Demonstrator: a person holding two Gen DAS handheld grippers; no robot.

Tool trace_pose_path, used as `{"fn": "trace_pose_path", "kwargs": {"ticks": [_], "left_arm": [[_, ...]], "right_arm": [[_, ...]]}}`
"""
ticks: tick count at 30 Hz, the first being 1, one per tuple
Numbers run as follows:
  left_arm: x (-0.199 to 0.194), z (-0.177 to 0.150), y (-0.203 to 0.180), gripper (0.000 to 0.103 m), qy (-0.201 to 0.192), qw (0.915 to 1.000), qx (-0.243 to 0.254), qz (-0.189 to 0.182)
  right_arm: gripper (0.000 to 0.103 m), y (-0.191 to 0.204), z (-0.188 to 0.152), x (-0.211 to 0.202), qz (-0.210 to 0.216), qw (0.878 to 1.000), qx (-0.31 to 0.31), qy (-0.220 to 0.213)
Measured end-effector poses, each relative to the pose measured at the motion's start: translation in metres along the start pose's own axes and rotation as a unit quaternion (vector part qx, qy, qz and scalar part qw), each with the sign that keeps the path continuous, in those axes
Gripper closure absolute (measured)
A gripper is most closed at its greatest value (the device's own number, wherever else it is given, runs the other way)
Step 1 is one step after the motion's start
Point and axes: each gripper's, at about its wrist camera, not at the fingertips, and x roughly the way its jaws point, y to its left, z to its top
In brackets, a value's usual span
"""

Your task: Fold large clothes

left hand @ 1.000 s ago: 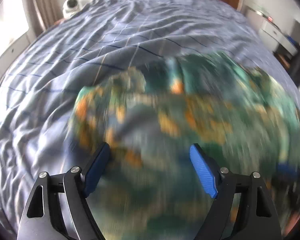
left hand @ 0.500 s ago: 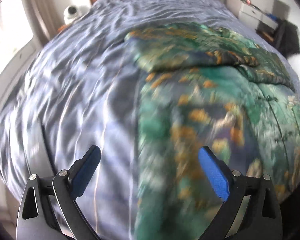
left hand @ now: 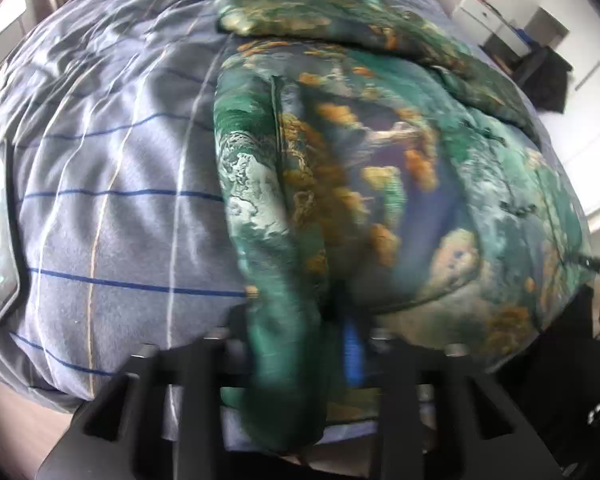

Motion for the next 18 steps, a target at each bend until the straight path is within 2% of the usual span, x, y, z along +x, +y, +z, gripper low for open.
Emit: {"fn": "trace_pose_path", "kwargs": {"ticks": [1,5,8,10,12,14,16,18], "left_arm": [[-0.006,0.000,-0.005,0.089,-0.004,1.0000,0.004,-0.002],[-0.041,-0.006,-0.024,0.091,-0.031,0.9988,0.036,-0.011],[-0.065,-0.020,-0.033,0.091,-0.030,0.9974,0.060,-0.026],[-0.085,-0.037,-0.033,0.091,-0.025,0.9962,0.075,-0.035],[-0.107,-0.047,-0.032,0.091,-0.027,0.9953,0.064,-0.068],[-0.133,-0.049,-0.023,0.091,-0.048,0.9933,0.039,-0.098],[-0.153,-0.030,-0.016,0.091,-0.081,0.9895,0.006,-0.119],[-0.166,0.001,-0.006,0.091,-0.113,0.9835,-0.025,-0.139]], "right_arm": [[0.090,0.005,0.001,-0.003,-0.003,1.000,-0.005,-0.005],[0.092,0.018,-0.003,-0.032,0.009,0.999,-0.017,-0.031],[0.092,0.028,-0.009,-0.057,0.023,0.999,-0.021,-0.035],[0.092,0.031,-0.017,-0.070,0.039,0.999,-0.027,-0.023],[0.092,0.036,-0.027,-0.082,0.063,0.998,-0.030,-0.009],[0.092,0.039,-0.031,-0.096,0.104,0.994,-0.016,-0.013],[0.092,0.037,-0.021,-0.119,0.152,0.987,0.010,-0.046],[0.092,0.033,0.002,-0.139,0.175,0.981,0.023,-0.085]]}}
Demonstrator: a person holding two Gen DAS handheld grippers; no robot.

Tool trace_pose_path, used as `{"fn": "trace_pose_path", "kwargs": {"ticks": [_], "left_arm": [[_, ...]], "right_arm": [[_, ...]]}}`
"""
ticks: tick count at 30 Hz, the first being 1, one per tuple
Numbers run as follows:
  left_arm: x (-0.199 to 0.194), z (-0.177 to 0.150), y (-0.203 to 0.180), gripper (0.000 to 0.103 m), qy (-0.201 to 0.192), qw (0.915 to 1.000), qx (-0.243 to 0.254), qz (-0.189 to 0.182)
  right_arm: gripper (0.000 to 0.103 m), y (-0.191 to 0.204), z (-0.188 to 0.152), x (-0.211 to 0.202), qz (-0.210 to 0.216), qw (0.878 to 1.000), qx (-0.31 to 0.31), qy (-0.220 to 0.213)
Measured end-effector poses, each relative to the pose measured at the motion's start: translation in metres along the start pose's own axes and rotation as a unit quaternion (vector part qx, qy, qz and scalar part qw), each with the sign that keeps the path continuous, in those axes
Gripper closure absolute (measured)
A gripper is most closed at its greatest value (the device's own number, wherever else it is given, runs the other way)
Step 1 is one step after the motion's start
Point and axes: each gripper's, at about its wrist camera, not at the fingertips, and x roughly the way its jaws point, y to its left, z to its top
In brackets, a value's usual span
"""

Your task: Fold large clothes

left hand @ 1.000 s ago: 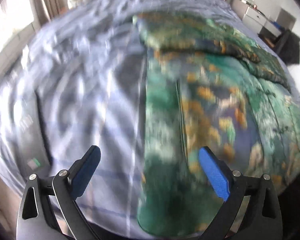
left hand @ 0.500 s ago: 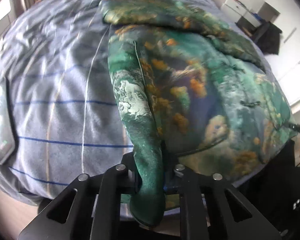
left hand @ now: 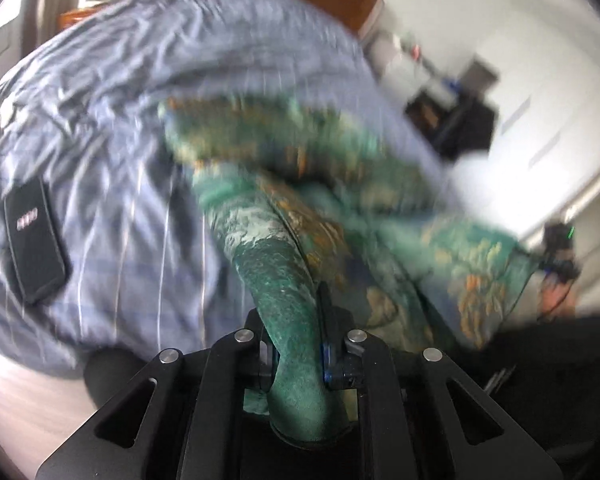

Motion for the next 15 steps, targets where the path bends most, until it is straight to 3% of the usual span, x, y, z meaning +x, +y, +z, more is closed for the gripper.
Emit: {"fn": "trace_pose_path", "kwargs": {"ticks": [4,8,12,15], "left_arm": [[0.025,0.082,0.016,0.090,-0.038,0.9975,-0.059,0.014],[0.096,0.156,0.033,0.090,-0.035,0.9943,-0.084,0.055],[0.182,0.202,0.048,0.087,-0.004,0.9894,-0.090,0.114],[0.230,0.209,0.066,0.077,0.031,0.9844,-0.099,0.142]], "right_arm": [[0.092,-0.009,0.083,0.000,-0.004,0.997,0.003,-0.075],[0.092,-0.032,0.171,0.057,-0.027,0.993,0.025,-0.111],[0.092,-0.071,0.219,0.121,-0.073,0.991,0.043,-0.102],[0.092,-0.111,0.239,0.160,-0.102,0.988,0.082,-0.085]]}}
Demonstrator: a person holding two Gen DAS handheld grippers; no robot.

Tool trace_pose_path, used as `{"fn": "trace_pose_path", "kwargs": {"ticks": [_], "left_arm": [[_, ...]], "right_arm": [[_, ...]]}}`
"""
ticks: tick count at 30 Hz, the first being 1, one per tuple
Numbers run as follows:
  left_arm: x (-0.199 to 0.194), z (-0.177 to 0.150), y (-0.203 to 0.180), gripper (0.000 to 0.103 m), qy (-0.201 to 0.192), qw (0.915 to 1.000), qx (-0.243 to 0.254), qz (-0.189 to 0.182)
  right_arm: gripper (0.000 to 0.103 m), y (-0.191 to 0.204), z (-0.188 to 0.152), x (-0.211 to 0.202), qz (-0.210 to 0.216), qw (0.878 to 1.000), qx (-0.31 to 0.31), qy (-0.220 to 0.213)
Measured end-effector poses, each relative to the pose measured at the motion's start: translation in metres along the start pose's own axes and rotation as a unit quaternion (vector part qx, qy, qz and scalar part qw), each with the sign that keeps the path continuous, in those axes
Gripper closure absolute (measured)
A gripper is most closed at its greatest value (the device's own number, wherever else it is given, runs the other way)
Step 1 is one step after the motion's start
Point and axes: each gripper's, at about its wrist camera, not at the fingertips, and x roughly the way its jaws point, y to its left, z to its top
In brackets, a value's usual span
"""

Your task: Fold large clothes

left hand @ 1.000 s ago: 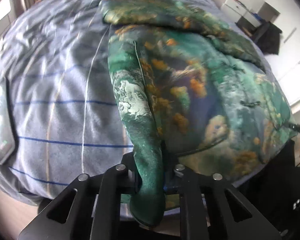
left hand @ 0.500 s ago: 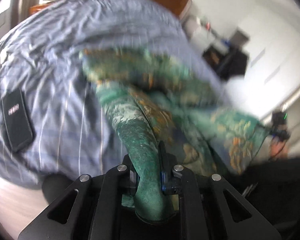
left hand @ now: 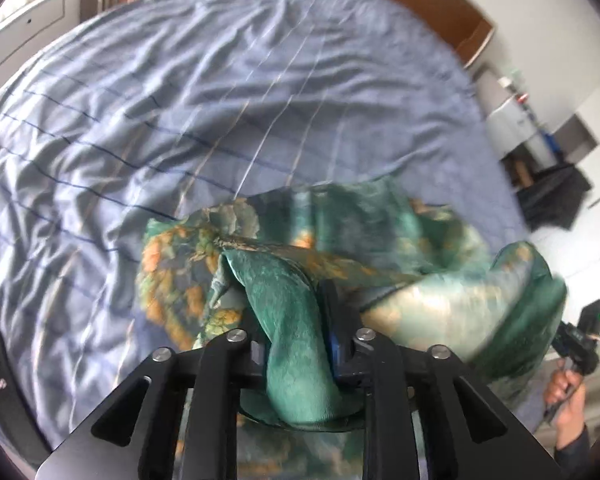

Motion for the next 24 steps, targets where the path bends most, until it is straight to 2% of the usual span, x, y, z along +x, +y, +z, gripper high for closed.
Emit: {"fn": "trace_pose_path", "kwargs": {"ticks": [2,3,4,6,8,9,10,11,12,14,15,17,20,21,22,23,24], "left_arm": [[0.015,0.002,0.006,0.072,0.020,0.9997,-0.014,-0.008],[0.016,0.005,0.011,0.066,0.029,0.9989,-0.026,-0.028],[0.014,0.008,0.016,0.054,0.033,0.9976,-0.035,-0.049],[0.000,0.016,0.029,0.040,0.039,0.9897,-0.064,-0.122],[-0.017,0.021,0.035,0.032,0.031,0.9829,-0.075,-0.165],[-0.026,0.023,0.039,0.024,0.023,0.9804,-0.076,-0.180],[-0.037,0.026,0.043,0.011,0.004,0.9813,-0.072,-0.179],[-0.045,0.028,0.045,0.008,-0.013,0.9839,-0.064,-0.166],[-0.054,0.028,0.049,0.007,-0.034,0.9876,-0.050,-0.145],[-0.059,0.025,0.055,0.007,-0.042,0.9904,-0.032,-0.127],[-0.057,0.021,0.057,0.007,-0.037,0.9916,-0.023,-0.121],[-0.046,0.010,0.053,0.006,-0.020,0.9947,0.011,-0.100],[-0.011,-0.007,0.032,0.007,0.008,0.9964,0.078,-0.033],[0.003,-0.010,0.022,0.010,0.014,0.9953,0.095,-0.011],[0.011,-0.016,0.016,0.031,0.020,0.9939,0.108,0.003],[0.021,-0.019,0.008,0.049,0.030,0.9923,0.119,0.016],[0.029,-0.022,0.000,0.085,0.033,0.9902,0.126,0.051]], "right_arm": [[0.091,-0.018,0.000,0.025,-0.010,1.000,0.026,0.013],[0.090,-0.029,-0.001,0.034,-0.004,0.999,0.050,0.021],[0.088,-0.040,0.000,0.041,0.013,0.996,0.082,0.031],[0.084,-0.058,0.005,0.043,0.052,0.989,0.132,0.045],[0.066,-0.066,0.010,0.037,0.106,0.980,0.159,0.052],[0.040,-0.067,0.015,0.031,0.136,0.976,0.165,0.048],[0.010,-0.066,0.020,0.023,0.153,0.974,0.165,0.036],[0.002,-0.064,0.026,0.011,0.165,0.973,0.163,0.013],[0.000,-0.063,0.029,0.003,0.172,0.972,0.159,-0.004],[0.000,-0.057,0.037,-0.012,0.161,0.977,0.139,-0.019],[0.000,-0.051,0.039,-0.016,0.133,0.984,0.115,-0.020],[0.000,-0.032,0.036,-0.017,0.046,0.998,0.033,-0.011],[0.000,-0.010,0.016,0.000,-0.020,0.998,-0.057,0.032],[0.000,-0.005,0.009,0.010,-0.040,0.996,-0.073,0.041],[0.000,-0.002,0.001,0.014,-0.060,0.993,-0.087,0.049],[0.001,0.004,-0.006,0.029,-0.099,0.987,-0.110,0.064],[0.022,0.007,-0.012,0.038,-0.126,0.981,-0.130,0.068]]}}
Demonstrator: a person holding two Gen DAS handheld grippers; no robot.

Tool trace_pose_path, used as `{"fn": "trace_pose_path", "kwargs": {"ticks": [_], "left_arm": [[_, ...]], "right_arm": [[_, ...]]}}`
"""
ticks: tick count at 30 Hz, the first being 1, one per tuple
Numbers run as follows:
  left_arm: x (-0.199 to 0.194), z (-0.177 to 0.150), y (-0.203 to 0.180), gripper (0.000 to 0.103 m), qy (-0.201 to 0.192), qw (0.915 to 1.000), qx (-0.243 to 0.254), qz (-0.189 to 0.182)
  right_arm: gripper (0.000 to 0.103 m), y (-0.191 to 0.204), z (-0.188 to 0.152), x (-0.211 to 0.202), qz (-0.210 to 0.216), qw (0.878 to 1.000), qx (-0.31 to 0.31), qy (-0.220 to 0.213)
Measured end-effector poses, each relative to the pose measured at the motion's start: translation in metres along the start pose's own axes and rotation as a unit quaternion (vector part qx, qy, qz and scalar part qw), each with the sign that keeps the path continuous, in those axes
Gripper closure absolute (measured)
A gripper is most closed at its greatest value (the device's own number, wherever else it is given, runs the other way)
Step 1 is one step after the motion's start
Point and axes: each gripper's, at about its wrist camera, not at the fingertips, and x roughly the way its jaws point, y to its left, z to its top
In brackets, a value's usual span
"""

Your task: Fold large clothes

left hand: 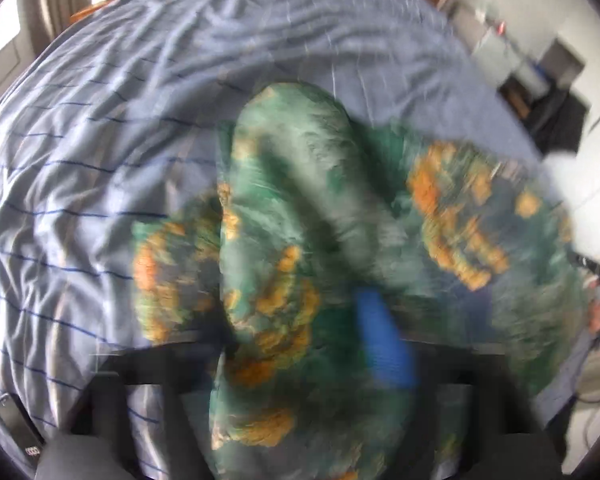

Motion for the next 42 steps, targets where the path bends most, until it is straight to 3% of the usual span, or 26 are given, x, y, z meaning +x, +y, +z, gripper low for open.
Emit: {"fn": "trace_pose_path", "kwargs": {"ticks": [1,4,7,10,13,16,19,26,29,30,31,32,33,34,35,37,42], "left_arm": [[0.001,-0.001,-0.002,0.092,-0.003,0.9998,0.002,0.021],[-0.026,0.000,-0.005,0.097,-0.062,0.9969,-0.005,0.049],[-0.056,0.007,-0.002,0.097,-0.131,0.9892,-0.019,0.063],[-0.036,0.009,0.005,0.096,-0.140,0.9850,-0.038,0.092],[0.006,-0.003,0.018,0.094,-0.118,0.9857,-0.053,0.108],[0.026,-0.024,0.018,0.091,-0.134,0.9830,-0.048,0.116],[0.031,-0.031,0.008,0.091,-0.150,0.9787,-0.027,0.138],[0.031,-0.033,0.005,0.090,-0.160,0.9767,-0.022,0.141],[0.024,-0.030,-0.001,0.078,-0.153,0.9756,-0.012,0.157],[0.015,-0.029,-0.001,0.065,-0.149,0.9758,-0.011,0.160],[0.007,-0.029,-0.002,0.043,-0.150,0.9757,-0.011,0.160],[-0.004,-0.030,-0.003,0.031,-0.155,0.9754,-0.012,0.156],[-0.019,-0.033,-0.004,0.019,-0.169,0.9743,-0.014,0.149],[-0.031,-0.036,-0.007,0.017,-0.180,0.9734,-0.014,0.141],[-0.045,-0.038,-0.013,0.017,-0.185,0.9742,-0.009,0.129],[-0.065,-0.038,-0.031,0.016,-0.195,0.9752,0.008,0.105],[-0.070,-0.014,-0.111,0.010,-0.188,0.9792,0.070,0.032]], "right_arm": [[0.077,0.009,-0.004,0.005,-0.029,0.999,-0.021,0.004],[0.088,0.020,-0.005,-0.014,-0.076,0.996,-0.038,-0.028],[0.088,0.037,0.006,-0.051,-0.119,0.984,-0.083,-0.108],[0.089,0.046,0.020,-0.061,-0.133,0.975,-0.095,-0.150],[0.089,0.036,0.023,-0.021,-0.155,0.975,-0.100,-0.124],[0.089,0.023,0.005,0.019,-0.164,0.978,-0.094,-0.089],[0.089,0.015,-0.012,0.041,-0.159,0.979,-0.091,-0.094],[0.088,0.004,-0.012,0.053,-0.128,0.984,-0.064,-0.107],[0.085,0.004,-0.008,0.053,-0.119,0.986,-0.059,-0.101],[0.083,0.004,-0.002,0.052,-0.114,0.987,-0.055,-0.098],[0.081,0.002,0.002,0.048,-0.109,0.988,-0.048,-0.094],[0.079,-0.001,0.005,0.041,-0.104,0.990,-0.037,-0.090],[0.064,-0.004,0.007,0.030,-0.096,0.991,-0.026,-0.092],[0.045,-0.005,0.009,0.018,-0.087,0.991,-0.018,-0.100],[0.040,-0.006,0.008,0.003,-0.078,0.990,-0.014,-0.116],[0.039,-0.004,0.002,-0.033,-0.067,0.985,-0.012,-0.155],[0.039,0.007,-0.032,-0.080,-0.041,0.983,-0.018,-0.179]]}}
